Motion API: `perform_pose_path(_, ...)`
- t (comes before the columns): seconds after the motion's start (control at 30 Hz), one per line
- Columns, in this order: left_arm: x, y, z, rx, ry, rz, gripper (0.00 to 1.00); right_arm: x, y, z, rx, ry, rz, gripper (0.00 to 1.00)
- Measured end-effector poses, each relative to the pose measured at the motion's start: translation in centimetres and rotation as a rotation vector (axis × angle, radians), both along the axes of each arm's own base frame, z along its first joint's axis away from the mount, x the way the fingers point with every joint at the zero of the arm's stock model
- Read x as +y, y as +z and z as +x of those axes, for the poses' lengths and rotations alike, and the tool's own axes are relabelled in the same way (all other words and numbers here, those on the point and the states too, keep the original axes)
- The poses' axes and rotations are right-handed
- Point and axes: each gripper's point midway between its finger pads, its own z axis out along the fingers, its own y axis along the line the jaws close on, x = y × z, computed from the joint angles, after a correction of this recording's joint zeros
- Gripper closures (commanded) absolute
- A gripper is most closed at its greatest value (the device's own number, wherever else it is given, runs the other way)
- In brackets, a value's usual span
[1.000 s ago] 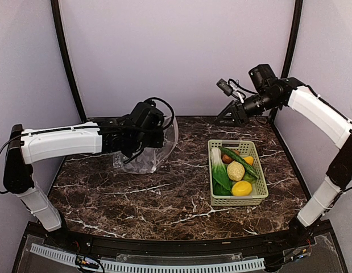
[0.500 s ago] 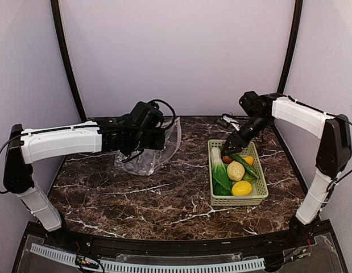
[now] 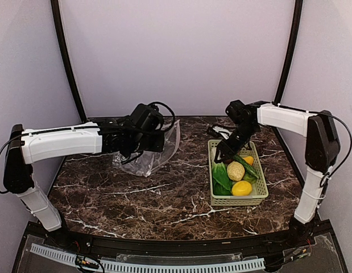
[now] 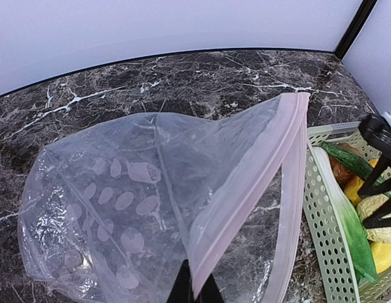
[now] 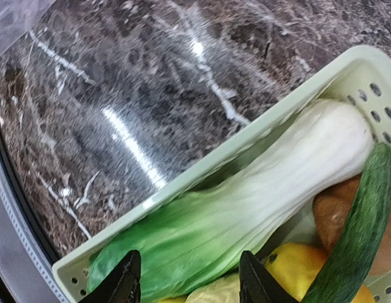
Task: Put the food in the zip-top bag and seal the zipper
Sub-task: Adjust the fake vegetable in the bin.
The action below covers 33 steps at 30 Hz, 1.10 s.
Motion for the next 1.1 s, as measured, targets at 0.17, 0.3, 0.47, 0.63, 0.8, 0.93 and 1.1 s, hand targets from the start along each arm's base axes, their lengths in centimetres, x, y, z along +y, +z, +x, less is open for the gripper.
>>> perform_pose_path(0.17,0.1,-0.1,-0.1,0.003,0.003,0.001,0.99,0.5,-1.8,4.0,0.012,-0.124,-0.036,0.46)
perform_pose_path(0.3,0.6,-0.3,-0.3,0.004,0.009,0.006,0.99,0.0,-3.7,5.9,0.039,-0.229,-0.082,0.46)
perform_pose_path(0.47,0.9,-0.1,-0.4,-0.001,0.015,0.004,0.99,-0.6,-4.8,6.4,0.077,-0.307,-0.122,0.40)
perform_pose_path(0.63,0.9,-0.1,-0.4,0.000,0.018,0.000,0.99,-0.6,-6.6,6.6,0.111,-0.341,-0.141,0.40)
perform_pose_path(0.8,0.9,-0.1,-0.4,0.000,0.019,-0.001,0.99,-0.2,-7.4,6.6,0.138,-0.353,-0.130,0.57)
perform_pose_path(0.93,1.0,-0.3,-0.5,0.002,0.020,0.000,0.99,-0.1,-6.9,6.5,0.139,-0.362,-0.121,0.65)
perform_pose_path(1.1,1.2,-0.8,-0.6,0.011,0.021,0.011,0.99,0.0,-3.2,6.7,0.053,-0.329,-0.075,0.68)
